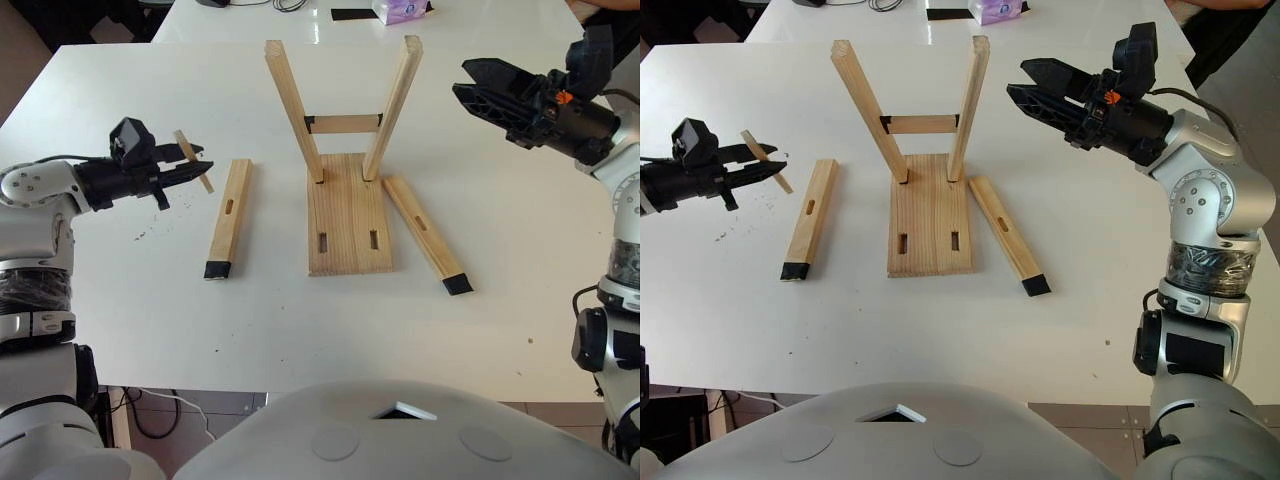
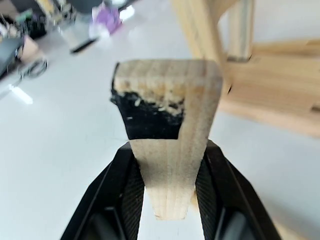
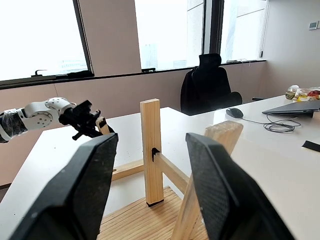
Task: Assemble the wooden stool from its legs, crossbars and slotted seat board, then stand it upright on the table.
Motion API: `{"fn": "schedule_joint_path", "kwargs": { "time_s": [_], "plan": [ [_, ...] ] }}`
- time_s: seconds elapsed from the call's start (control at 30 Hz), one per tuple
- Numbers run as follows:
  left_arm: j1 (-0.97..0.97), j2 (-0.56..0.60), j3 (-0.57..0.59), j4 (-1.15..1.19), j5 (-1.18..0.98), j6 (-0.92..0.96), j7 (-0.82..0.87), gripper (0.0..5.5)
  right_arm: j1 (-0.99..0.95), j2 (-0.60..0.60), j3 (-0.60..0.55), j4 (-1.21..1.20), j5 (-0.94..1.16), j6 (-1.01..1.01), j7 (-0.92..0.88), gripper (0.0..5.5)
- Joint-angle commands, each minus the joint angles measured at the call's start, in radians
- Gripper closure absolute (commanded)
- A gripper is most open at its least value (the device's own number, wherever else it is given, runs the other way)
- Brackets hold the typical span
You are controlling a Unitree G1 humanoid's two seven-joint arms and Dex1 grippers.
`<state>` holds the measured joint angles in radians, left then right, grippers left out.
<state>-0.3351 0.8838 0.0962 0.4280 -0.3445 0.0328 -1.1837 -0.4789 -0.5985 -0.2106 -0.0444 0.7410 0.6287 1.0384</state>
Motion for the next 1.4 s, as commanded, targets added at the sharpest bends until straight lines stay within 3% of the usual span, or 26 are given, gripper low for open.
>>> {"fn": "schedule_joint_path", "kwargs": {
  "time_s": [0.03, 0.37, 0.5, 0.77, 0.93, 1.1, 1.4],
  "plan": [
    [0.042, -0.009, 0.001, 0.033, 0.013, -0.021, -0.038, 4.19, 0.037, 0.009, -0.007, -0.03, 0.0, -0.013, -0.024, 3.01],
    [0.258, -0.055, 0.001, -0.297, -0.091, 0.138, -0.067, 4.19, 0.052, 0.028, 0.0, -0.042, 0.008, -0.012, -0.057, 3.01],
    [0.261, -0.114, 0.011, -0.457, -0.201, 0.253, -0.033, 4.19, 0.052, 0.033, 0.002, -0.042, 0.008, -0.01, -0.063, 3.01],
    [0.184, -0.133, 0.044, -0.476, -0.213, 0.275, 0.01, 4.19, 0.025, 0.047, 0.018, -0.026, 0.004, -0.016, -0.065, 3.01],
    [0.015, -0.093, 0.034, -0.287, -0.128, 0.185, -0.029, 4.19, 0.02, 0.063, 0.027, -0.012, -0.004, -0.029, -0.069, 3.01],
    [-0.093, -0.121, -0.019, -0.078, -0.047, 0.087, -0.077, 4.19, 0.011, 0.084, 0.04, -0.005, -0.008, -0.046, -0.076, 3.01],
    [-0.09, -0.154, -0.024, 0.02, -0.013, 0.019, -0.098, 4.19, 0.005, 0.081, 0.044, 0.019, -0.008, -0.053, -0.068, 3.01]
  ]
}}
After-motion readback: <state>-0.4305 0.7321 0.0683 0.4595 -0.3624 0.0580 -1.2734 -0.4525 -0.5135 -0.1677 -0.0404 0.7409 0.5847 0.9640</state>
